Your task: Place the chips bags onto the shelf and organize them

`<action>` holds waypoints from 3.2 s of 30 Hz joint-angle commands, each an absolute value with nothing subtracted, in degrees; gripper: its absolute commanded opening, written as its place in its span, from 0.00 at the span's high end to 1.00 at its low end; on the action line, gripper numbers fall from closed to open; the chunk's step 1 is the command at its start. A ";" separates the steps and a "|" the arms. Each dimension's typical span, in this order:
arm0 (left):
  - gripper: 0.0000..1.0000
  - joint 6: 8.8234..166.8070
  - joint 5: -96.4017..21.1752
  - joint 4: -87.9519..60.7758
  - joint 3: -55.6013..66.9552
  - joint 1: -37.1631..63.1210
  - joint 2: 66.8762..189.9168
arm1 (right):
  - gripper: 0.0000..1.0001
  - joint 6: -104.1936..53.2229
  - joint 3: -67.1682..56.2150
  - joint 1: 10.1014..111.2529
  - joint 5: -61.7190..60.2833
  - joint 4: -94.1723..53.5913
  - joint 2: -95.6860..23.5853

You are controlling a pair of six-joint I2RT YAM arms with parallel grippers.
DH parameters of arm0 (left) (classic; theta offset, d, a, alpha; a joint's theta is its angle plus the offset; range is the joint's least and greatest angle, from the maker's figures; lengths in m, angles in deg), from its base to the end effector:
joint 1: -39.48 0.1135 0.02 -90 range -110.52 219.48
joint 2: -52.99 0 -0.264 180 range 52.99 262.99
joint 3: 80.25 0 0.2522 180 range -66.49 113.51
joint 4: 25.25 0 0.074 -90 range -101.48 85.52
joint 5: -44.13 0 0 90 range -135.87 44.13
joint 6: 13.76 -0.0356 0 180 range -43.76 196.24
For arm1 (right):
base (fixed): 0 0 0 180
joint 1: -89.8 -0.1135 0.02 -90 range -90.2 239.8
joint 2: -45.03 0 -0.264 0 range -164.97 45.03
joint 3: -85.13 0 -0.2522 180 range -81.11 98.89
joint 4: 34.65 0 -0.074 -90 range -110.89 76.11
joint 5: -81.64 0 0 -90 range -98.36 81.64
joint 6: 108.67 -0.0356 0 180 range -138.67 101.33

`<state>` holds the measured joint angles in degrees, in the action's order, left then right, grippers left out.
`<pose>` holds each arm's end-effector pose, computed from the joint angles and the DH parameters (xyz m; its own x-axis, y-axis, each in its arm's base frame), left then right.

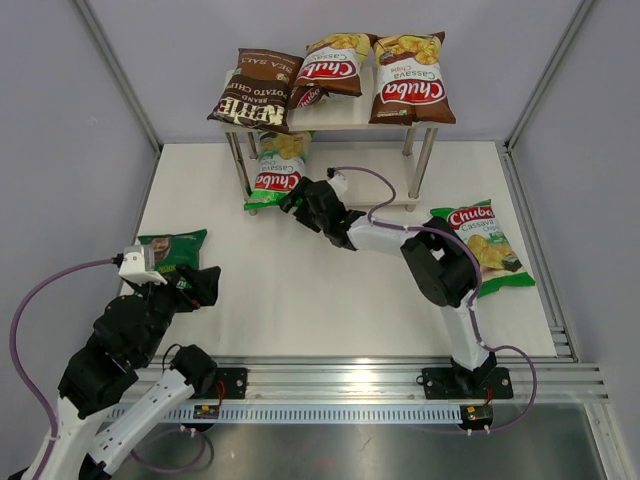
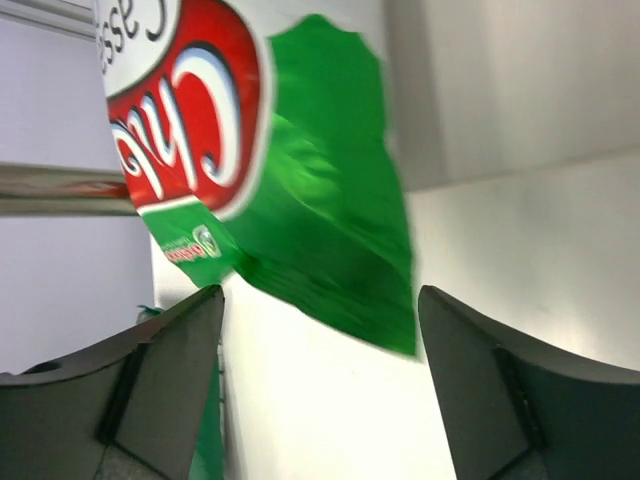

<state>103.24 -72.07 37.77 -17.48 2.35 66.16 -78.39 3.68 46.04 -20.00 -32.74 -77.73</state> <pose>0.0330 -0.0052 0.3411 -0.2553 -0.3176 -0.9132 0.0935 0.9320 -0.3503 0.3593 0.3341 0.1842 -0.6323 0.5655 -0.5294 -0.0010 0.6828 0.7306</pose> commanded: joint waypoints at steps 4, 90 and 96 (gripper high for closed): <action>0.01 103.04 -73.47 35.19 -17.54 2.39 68.46 | 0.04 -71.24 -4.72 47.18 -22.16 -33.01 -64.58; 0.01 101.99 -49.48 -38.70 -31.69 -20.81 119.59 | 0.76 -70.96 -40.41 97.81 14.14 -17.98 -21.35; 0.01 99.35 -49.92 -50.93 -28.44 -20.90 132.34 | 0.84 -72.73 -41.21 95.69 14.32 -16.15 -15.18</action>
<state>102.50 -47.17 -36.74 -32.28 -20.66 127.93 -69.98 -42.06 96.26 12.29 -13.77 -18.19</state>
